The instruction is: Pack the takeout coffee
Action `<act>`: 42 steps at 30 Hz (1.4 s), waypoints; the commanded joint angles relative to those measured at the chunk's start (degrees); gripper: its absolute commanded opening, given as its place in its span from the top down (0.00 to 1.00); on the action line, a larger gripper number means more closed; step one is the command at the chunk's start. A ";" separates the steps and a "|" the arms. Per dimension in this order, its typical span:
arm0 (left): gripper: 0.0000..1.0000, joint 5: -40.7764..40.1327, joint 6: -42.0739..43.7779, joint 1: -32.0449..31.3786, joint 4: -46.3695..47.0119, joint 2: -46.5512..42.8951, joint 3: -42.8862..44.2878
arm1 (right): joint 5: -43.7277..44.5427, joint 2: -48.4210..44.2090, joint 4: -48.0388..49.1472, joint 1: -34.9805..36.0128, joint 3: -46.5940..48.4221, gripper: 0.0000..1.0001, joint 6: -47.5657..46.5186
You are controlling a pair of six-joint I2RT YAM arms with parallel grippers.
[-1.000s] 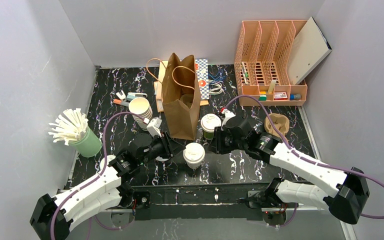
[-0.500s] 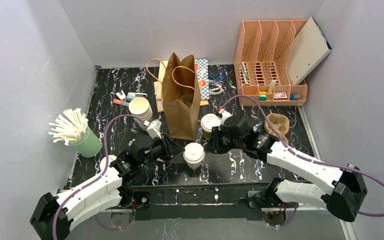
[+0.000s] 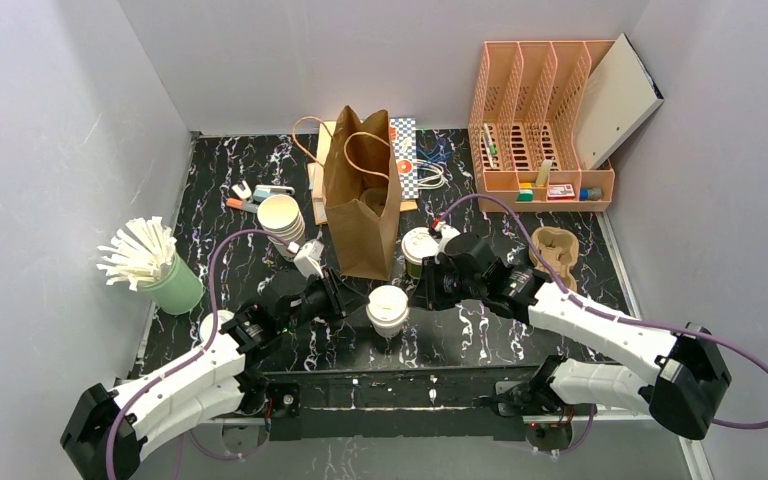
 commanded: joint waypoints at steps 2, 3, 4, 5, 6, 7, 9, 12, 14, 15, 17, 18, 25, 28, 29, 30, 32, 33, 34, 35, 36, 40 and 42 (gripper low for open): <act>0.84 -1.33 0.42 -0.31 -1.52 0.01 -0.17 | -1.06 0.48 2.44 -0.48 -0.59 0.78 -0.44; 0.84 -1.31 0.47 -0.31 -1.54 0.07 -0.17 | -1.12 0.63 2.49 -0.50 -0.63 0.78 -0.44; 0.84 -1.36 0.48 -0.31 -1.54 0.22 -0.17 | -1.20 0.75 2.57 -0.50 -0.76 0.78 -0.44; 0.84 -1.19 0.48 -0.31 -1.42 0.20 -0.24 | -1.29 0.76 2.64 -0.47 -0.85 0.78 -0.44; 0.83 -1.08 0.42 -0.31 -1.23 0.31 -0.26 | -1.37 0.82 2.68 -0.53 -0.94 0.78 -0.44; 0.83 -1.02 0.34 -0.31 -1.13 0.44 -0.26 | -1.39 0.94 2.76 -0.56 -0.98 0.79 -0.44; 0.83 -0.80 0.38 -0.31 -1.09 0.63 -0.26 | -1.36 1.09 2.78 -0.55 -1.12 0.79 -0.52; 0.83 -0.91 0.35 -0.31 -1.68 0.34 -0.10 | -1.41 1.43 2.87 -0.75 -1.55 0.79 -0.53; 0.83 -1.10 0.41 -0.31 -2.33 -0.46 0.20 | -1.71 1.57 3.12 -0.82 -1.75 0.79 -0.53; 0.83 -1.19 0.54 -0.31 -2.82 -0.95 0.45 | -1.93 1.55 3.26 -0.85 -1.86 0.79 -0.57; 0.82 -1.66 0.95 -0.31 -4.42 -2.08 1.20 | -2.00 1.41 3.31 -0.84 -1.87 0.79 -0.53; 0.82 -1.94 1.24 -0.31 -5.46 -2.61 1.69 | -1.88 1.34 3.31 -0.83 -1.87 0.79 -0.59; 0.81 -3.94 1.89 -0.32 -8.88 -6.01 2.84 | -2.10 1.16 3.26 -0.96 -1.99 0.79 -0.79; 0.82 -3.41 1.62 -0.25 -8.58 -5.73 2.03 | -2.24 1.05 3.28 -0.91 -1.95 0.79 -0.92; 0.82 -2.84 1.43 -0.30 -7.67 -5.12 1.64 | -2.26 1.04 3.23 -0.96 -1.96 0.79 -0.98; 0.81 -2.00 1.12 -0.30 -6.51 -4.35 1.33 | -2.31 1.04 3.29 -0.92 -1.96 0.79 -0.98; 0.81 -0.35 0.82 -0.30 -4.31 -2.34 0.99 | -2.34 1.09 3.14 -0.99 -1.88 0.79 -1.05; 0.81 0.21 0.73 -0.27 -3.44 -1.39 0.93 | -2.43 1.05 3.14 -0.97 -1.87 0.79 -1.05; 0.81 0.74 0.67 -0.30 -2.26 -0.50 0.84 | -2.44 1.05 3.20 -0.96 -1.85 0.79 -1.05; 0.81 1.24 0.58 -0.31 -1.49 0.16 0.80 | -2.40 1.05 3.13 -1.00 -1.87 0.79 -1.05; 0.81 1.28 0.57 -0.31 -1.08 0.63 0.72 | -2.44 1.03 3.16 -0.94 -1.87 0.79 -1.08; 0.78 1.68 0.65 -0.26 0.27 1.49 0.45 | -2.58 1.05 3.18 -0.96 -1.78 0.79 -1.14; 0.78 1.70 0.72 -0.27 0.39 1.80 0.36 | -2.65 1.01 3.19 -0.98 -1.83 0.79 -1.14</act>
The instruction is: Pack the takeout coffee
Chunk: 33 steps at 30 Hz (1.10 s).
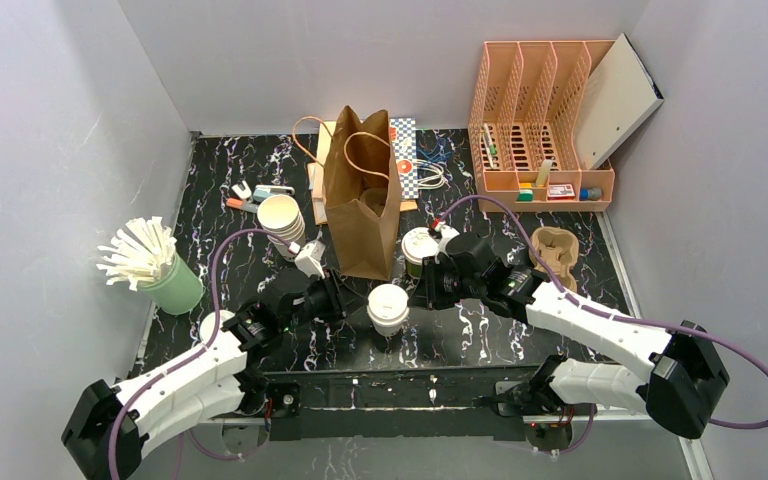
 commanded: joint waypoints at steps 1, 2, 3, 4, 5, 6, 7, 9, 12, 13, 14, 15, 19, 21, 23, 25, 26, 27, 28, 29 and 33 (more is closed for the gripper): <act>0.78 1.75 0.15 -0.31 2.49 0.68 -0.32 | -0.63 0.13 0.45 -0.08 -0.40 0.79 -0.64; 0.78 1.84 0.22 -0.35 2.59 0.82 -0.47 | -0.64 0.19 0.45 -0.08 -0.36 0.79 -0.75; 0.78 1.82 0.23 -0.32 2.73 1.07 -0.60 | -0.65 0.38 0.35 -0.04 -0.40 0.79 -0.77; 0.78 1.84 0.24 -0.33 2.70 1.25 -0.70 | -0.65 0.54 0.29 -0.05 -0.55 0.80 -0.77; 0.80 1.83 0.27 -0.33 2.62 1.40 -0.84 | -0.53 0.70 0.15 -0.11 -0.61 0.80 -0.73; 0.80 1.79 0.45 -0.34 2.47 1.64 -0.82 | -0.40 0.92 -0.02 -0.08 -0.73 0.80 -0.64; 0.80 1.77 0.61 -0.31 2.22 1.82 -0.81 | -0.27 1.15 -0.22 -0.07 -0.83 0.80 -0.54; 0.80 1.65 1.04 -0.32 1.42 2.19 -0.68 | -0.25 1.36 -0.34 -0.06 -1.24 0.80 -0.43; 0.81 1.66 1.58 -0.35 0.47 2.80 -0.47 | -0.54 1.53 -0.26 -0.16 -1.78 0.80 -0.24; 0.81 1.66 1.69 -0.33 0.32 3.02 -0.41 | -0.57 1.69 -0.32 -0.28 -1.88 0.80 -0.24; 0.81 1.68 1.79 -0.31 0.12 3.26 -0.37 | -0.78 1.86 -0.50 -0.23 -1.85 0.80 -0.24; 0.81 1.75 2.01 -0.35 -0.10 3.47 -0.24 | -0.89 2.15 -0.76 -0.23 -2.01 0.80 -0.24; 0.81 1.73 2.54 -0.35 -1.13 3.90 -0.02 | -1.38 2.99 -1.27 -0.34 -3.12 0.80 -0.07; 0.81 1.72 2.77 -0.35 -1.32 4.07 -0.02 | -1.47 3.52 -1.63 -0.32 -3.62 0.80 0.01; 0.81 1.93 2.82 -0.33 -1.38 4.32 -0.08 | -1.69 3.92 -1.90 -0.41 -4.10 0.80 0.09; 0.81 1.98 2.82 -0.35 -1.38 4.64 -0.25 | -1.58 4.17 -2.32 -0.40 -4.43 0.80 0.16; 0.82 1.99 2.93 -0.35 -1.37 4.83 -0.34 | -1.55 4.18 -2.54 -0.38 -4.64 0.80 0.14; 0.82 2.01 3.12 -0.35 -1.44 5.07 -0.36 | -1.55 4.21 -2.70 -0.40 -4.91 0.80 0.15; 0.82 2.01 3.27 -0.35 -1.54 5.26 -0.37 | -1.49 4.34 -3.17 -0.44 -5.03 0.79 0.07; 0.82 2.00 3.41 -0.35 -1.67 5.48 -0.37 | -1.34 4.39 -3.71 -0.39 -5.02 0.79 -0.14; 0.82 1.54 4.24 -0.35 -3.04 6.02 0.04 | -0.65 4.55 -5.46 -0.54 -4.72 0.79 -0.51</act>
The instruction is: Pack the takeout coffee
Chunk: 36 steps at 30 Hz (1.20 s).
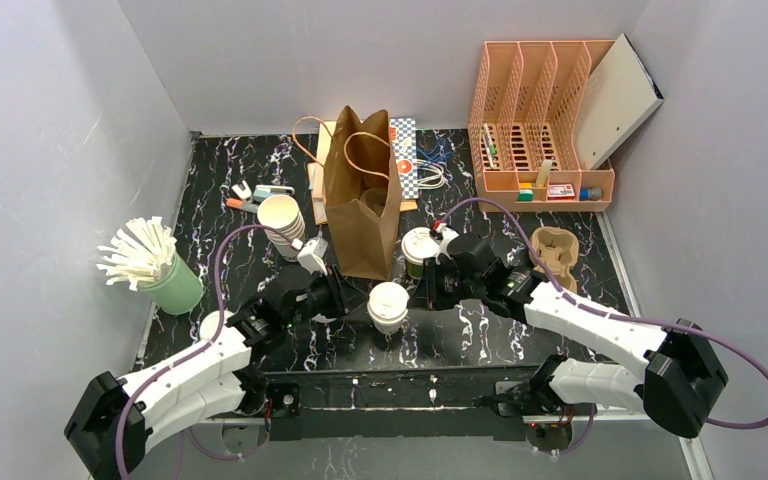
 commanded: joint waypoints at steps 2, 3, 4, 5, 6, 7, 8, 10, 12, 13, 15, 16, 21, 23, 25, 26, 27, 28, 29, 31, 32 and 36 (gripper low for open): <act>0.82 1.26 2.63 -0.70 -6.87 2.62 0.09 | 1.57 3.13 -7.58 0.77 -2.75 0.79 -1.96; 0.82 1.14 2.73 -0.70 -6.96 2.74 0.20 | 1.60 3.10 -7.45 0.73 -2.68 0.79 -2.04; 0.82 1.09 2.95 -0.70 -7.29 2.91 0.31 | 1.63 3.11 -7.44 0.79 -2.47 0.79 -2.12; 0.82 0.98 3.23 -0.70 -7.50 3.11 0.62 | 1.51 3.12 -7.48 0.74 -2.14 0.79 -2.27; 0.82 0.79 3.56 -0.70 -8.13 3.22 1.05 | 1.43 2.79 -7.50 0.74 -1.64 0.79 -2.36; 0.82 0.31 4.03 -0.70 -8.96 3.19 1.70 | 1.38 2.15 -7.52 0.71 -1.00 0.79 -2.52; 0.81 -0.19 4.59 -0.70 -9.87 3.04 2.58 | 1.43 1.49 -7.58 0.74 -0.35 0.79 -2.64; 0.81 -1.37 5.81 -0.70 -12.77 2.60 4.78 | 1.77 -0.08 -7.69 0.80 1.02 0.78 -2.87; 0.80 -2.65 7.12 -0.70 -15.20 2.51 7.11 | 2.20 -1.18 -8.29 0.73 2.46 0.76 -3.37; 0.79 -3.10 7.81 -0.70 -16.24 2.60 8.31 | 2.43 -1.39 -8.77 0.79 3.43 0.75 -3.77; 0.76 -3.99 8.85 -0.70 -18.07 2.81 10.41 | 2.86 -1.42 -9.80 0.78 4.67 0.73 -4.43; 0.75 -4.30 9.23 -0.70 -18.80 2.80 11.22 | 3.01 -1.38 -10.16 0.75 5.20 0.73 -4.70; 0.67 -5.44 10.18 -0.70 -20.96 1.83 14.58 | 4.45 -1.90 -11.21 0.76 6.94 0.69 -6.80; 0.64 -5.35 10.06 -0.70 -21.60 1.26 15.29 | 5.61 -2.17 -10.99 0.68 7.60 0.69 -7.83; 0.64 -4.47 9.22 -0.70 -21.73 0.05 15.19 | 6.42 -1.79 -10.93 0.52 8.51 0.68 -9.07; 0.64 -3.64 8.14 -0.70 -21.34 -0.66 14.76 | 6.50 -1.36 -10.95 0.38 9.26 0.68 -9.55; 0.64 -2.64 6.93 -0.70 -20.66 -1.39 14.09 | 6.35 -0.86 -10.88 0.17 9.78 0.68 -10.19; 0.64 -1.64 5.56 -0.70 -19.71 -2.21 12.92 | 5.75 -0.36 -10.49 -0.09 10.27 0.68 -10.78; 0.64 -0.62 4.19 -0.70 -18.72 -3.23 11.74 | 4.86 0.11 -10.00 -0.37 10.74 0.67 -11.32; 0.61 0.71 1.70 -0.70 -17.08 -5.54 9.34 | 3.01 0.74 -8.82 -0.53 11.50 0.62 -13.08; 0.59 1.02 0.68 -0.77 -16.63 -6.84 8.44 | 2.08 0.81 -8.04 -0.52 11.64 0.59 -14.25; 0.60 0.67 -1.21 -0.79 -16.27 -10.52 5.97 | -0.07 1.01 -5.81 -0.54 12.38 0.51 -18.77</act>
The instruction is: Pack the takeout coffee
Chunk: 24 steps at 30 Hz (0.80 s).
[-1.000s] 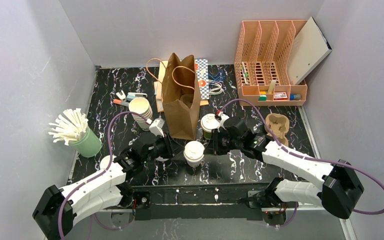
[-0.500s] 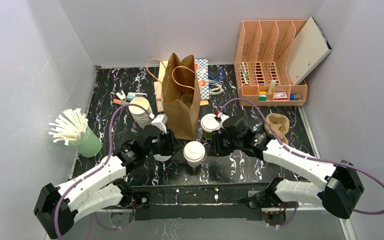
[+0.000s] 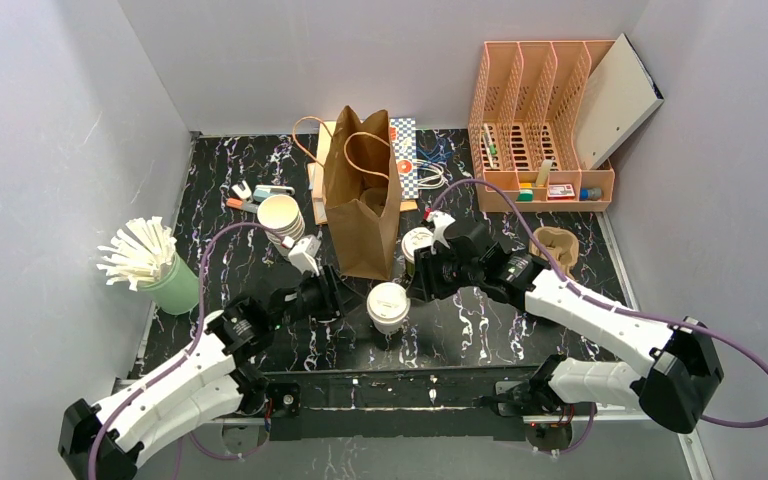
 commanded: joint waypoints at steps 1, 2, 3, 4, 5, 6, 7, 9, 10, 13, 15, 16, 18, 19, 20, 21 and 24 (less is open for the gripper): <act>0.62 1.60 -3.98 -0.37 1.00 -3.27 -2.36 | -3.74 0.54 3.06 -0.18 4.03 0.48 -7.06; 0.64 2.09 -4.49 -0.37 1.39 -3.06 -2.81 | -4.48 1.25 1.97 -0.15 5.23 0.43 -8.23; 0.66 2.65 -4.95 -0.37 2.06 -2.90 -3.44 | -4.71 2.01 0.44 0.33 6.72 0.37 -9.51; 0.67 3.04 -5.54 -0.37 2.82 -2.84 -4.05 | -3.97 2.53 -0.88 1.34 7.80 0.30 -11.03; 0.67 3.28 -6.20 -0.37 3.64 -3.08 -4.97 | -2.73 2.61 -1.50 2.77 8.35 0.22 -12.77; 0.67 3.40 -6.90 -0.37 4.70 -3.60 -5.98 | -1.09 2.21 -1.43 4.27 8.38 0.11 -14.45; 0.67 3.33 -7.64 -0.37 5.76 -4.28 -7.09 | 0.23 1.71 -1.09 5.47 8.15 0.03 -16.21; 0.67 3.38 -9.39 -0.37 9.13 -5.74 -9.25 | 0.67 1.17 0.33 6.96 7.52 0.02 -19.59; 0.67 3.45 -10.10 -0.37 10.36 -6.04 -10.16 | 0.67 1.44 1.20 7.45 7.34 0.02 -21.01; 0.68 3.54 -11.00 -0.36 12.46 -5.38 -11.42 | 0.63 3.78 2.50 7.98 7.92 0.02 -24.14; 0.69 3.53 -10.94 -0.37 12.98 -4.83 -11.57 | 0.31 5.69 2.80 7.94 8.47 0.02 -25.07; 0.70 3.54 -10.93 -0.32 13.26 -4.60 -11.64 | -0.06 6.51 3.15 7.92 8.76 0.02 -25.51; 0.70 3.55 -10.68 -0.29 13.71 -4.04 -11.59 | -0.63 8.01 3.45 7.96 9.46 0.02 -26.31; 0.70 3.79 -10.54 -0.29 13.83 -3.82 -11.58 | -0.75 8.78 3.49 7.95 9.87 0.02 -26.58; 0.70 3.94 -10.36 -0.29 13.86 -3.46 -11.50 | -0.89 9.57 3.26 7.95 10.30 0.02 -26.81; 0.70 4.13 -10.18 -0.29 13.93 -3.15 -11.37 | -1.02 10.32 2.82 7.94 10.93 0.02 -26.87; 0.70 4.58 -9.90 -0.29 14.49 -2.32 -11.36 | -2.09 12.32 0.89 7.97 12.73 0.02 -27.23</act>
